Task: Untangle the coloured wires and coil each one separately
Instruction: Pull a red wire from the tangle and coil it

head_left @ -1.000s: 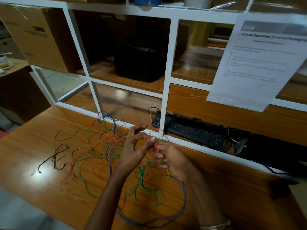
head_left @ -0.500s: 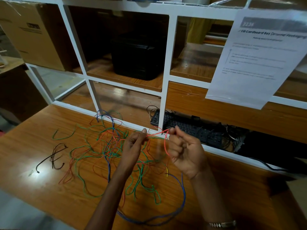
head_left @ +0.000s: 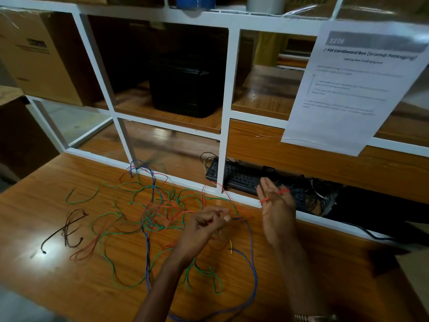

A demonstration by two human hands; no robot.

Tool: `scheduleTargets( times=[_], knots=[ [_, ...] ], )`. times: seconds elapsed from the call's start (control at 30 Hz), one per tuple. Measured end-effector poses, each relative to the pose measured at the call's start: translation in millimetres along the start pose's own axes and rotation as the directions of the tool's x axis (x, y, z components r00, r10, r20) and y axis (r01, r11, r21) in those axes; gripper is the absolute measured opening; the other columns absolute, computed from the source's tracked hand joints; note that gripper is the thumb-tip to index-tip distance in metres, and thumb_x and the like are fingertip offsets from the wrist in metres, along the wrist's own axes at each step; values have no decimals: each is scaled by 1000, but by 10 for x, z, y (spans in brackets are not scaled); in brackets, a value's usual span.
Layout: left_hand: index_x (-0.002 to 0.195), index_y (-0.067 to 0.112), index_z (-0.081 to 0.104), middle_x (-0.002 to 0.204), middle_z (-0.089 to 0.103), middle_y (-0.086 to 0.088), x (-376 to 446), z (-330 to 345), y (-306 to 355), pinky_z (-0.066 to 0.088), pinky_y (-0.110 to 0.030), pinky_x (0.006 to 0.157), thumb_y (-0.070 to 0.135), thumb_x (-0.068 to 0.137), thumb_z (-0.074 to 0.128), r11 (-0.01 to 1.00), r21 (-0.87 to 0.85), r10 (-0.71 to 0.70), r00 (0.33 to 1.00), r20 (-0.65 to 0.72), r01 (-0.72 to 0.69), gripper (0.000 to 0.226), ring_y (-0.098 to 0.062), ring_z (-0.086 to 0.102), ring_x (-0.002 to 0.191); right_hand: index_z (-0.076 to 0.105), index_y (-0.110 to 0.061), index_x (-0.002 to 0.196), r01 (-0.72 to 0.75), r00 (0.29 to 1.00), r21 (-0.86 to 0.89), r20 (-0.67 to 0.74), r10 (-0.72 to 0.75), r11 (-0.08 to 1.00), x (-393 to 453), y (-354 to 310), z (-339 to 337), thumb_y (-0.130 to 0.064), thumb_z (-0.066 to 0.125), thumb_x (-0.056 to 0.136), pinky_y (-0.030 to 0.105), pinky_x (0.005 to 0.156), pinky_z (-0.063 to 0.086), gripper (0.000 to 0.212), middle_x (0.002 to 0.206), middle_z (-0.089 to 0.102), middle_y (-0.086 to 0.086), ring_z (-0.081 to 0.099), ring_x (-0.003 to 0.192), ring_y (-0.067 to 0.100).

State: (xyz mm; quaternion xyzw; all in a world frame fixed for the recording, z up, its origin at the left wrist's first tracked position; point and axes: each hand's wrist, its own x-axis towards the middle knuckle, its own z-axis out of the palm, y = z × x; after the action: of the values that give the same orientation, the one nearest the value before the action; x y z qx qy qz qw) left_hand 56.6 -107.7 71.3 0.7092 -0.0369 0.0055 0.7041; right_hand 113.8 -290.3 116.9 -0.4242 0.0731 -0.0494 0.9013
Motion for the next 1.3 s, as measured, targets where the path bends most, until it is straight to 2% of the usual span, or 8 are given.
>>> scheduleTargets(
  times=[0.1, 0.23, 0.33, 0.43, 0.57, 0.8, 1.07, 1.3],
  knots=[
    [64, -4, 63, 118, 74, -5, 16, 33, 58, 48, -28, 93, 18, 90, 75, 994, 34, 99, 994, 53, -101, 36, -18, 65, 121, 9, -9, 162, -29, 1000, -493, -4, 31, 869, 11, 87, -62, -6, 40, 110, 41, 121, 35, 61, 160, 41, 12, 44, 144, 27],
    [68, 18, 72, 114, 71, -8, 89, 24, 168, 50, -45, 98, 26, 90, 76, 974, 11, 229, 973, -28, -228, 24, -27, 66, 116, 33, -20, 153, -215, 883, -848, 43, 467, 484, -74, 130, -110, -19, 63, 100, 34, 97, 54, 61, 150, 52, 5, 61, 122, 20],
    [77, 23, 77, 107, 72, -5, 161, -32, 163, 52, -52, 97, 31, 91, 75, 956, 85, 290, 947, -141, -280, 16, -27, 68, 110, 53, -15, 131, -233, 773, -814, 177, 610, 532, -275, 178, 62, 2, 46, 101, 25, 71, 57, 35, 103, 75, 12, 74, 83, 19],
    [84, 13, 80, 102, 72, -6, 197, -130, 128, 55, -48, 93, 34, 88, 79, 963, 104, 268, 931, -247, -249, 21, -26, 69, 105, 60, -8, 125, -287, 757, -730, 224, 614, 620, -343, 227, 126, -19, 41, 110, 30, 56, 37, 27, 77, 68, 11, 55, 55, 16],
    [80, 20, 82, 104, 70, -4, 161, -236, 156, 55, -37, 92, 23, 74, 91, 965, 98, 260, 923, -283, -242, 11, -22, 69, 105, 75, -6, 108, -343, 594, -685, 371, 713, 643, -368, 195, 115, -61, 28, 106, 31, 49, 14, 72, 57, 50, 6, 28, 39, 9],
    [66, 17, 72, 82, 70, -6, 84, -260, 225, 52, -37, 85, 20, 85, 84, 973, 31, 227, 943, -243, -227, 22, -24, 69, 92, 65, 5, 79, -579, 381, -383, 653, 654, 720, -368, 165, 109, -53, 31, 109, 26, 38, 11, 74, 37, 22, 2, 15, 31, 10],
    [61, 15, 65, 74, 63, -20, 22, -154, 43, 47, -34, 82, 31, 104, 64, 995, 19, 102, 982, -158, -101, 46, -39, 64, 84, 50, 12, 141, -591, 764, 290, 500, 408, 753, -257, 6, 187, -22, 37, 108, 19, 44, 30, 49, 63, 44, -5, 28, 43, 6],
    [61, -1, 56, 65, 59, -2, -27, 104, -234, 41, -24, 69, 35, 103, 58, 997, 30, -78, 988, 131, 75, 55, -20, 53, 71, 57, -4, 104, -76, 997, 311, 41, 67, 948, -107, 9, 183, -5, 43, 105, 19, 63, 49, 15, 94, 64, 4, 58, 68, 10]
  ],
)
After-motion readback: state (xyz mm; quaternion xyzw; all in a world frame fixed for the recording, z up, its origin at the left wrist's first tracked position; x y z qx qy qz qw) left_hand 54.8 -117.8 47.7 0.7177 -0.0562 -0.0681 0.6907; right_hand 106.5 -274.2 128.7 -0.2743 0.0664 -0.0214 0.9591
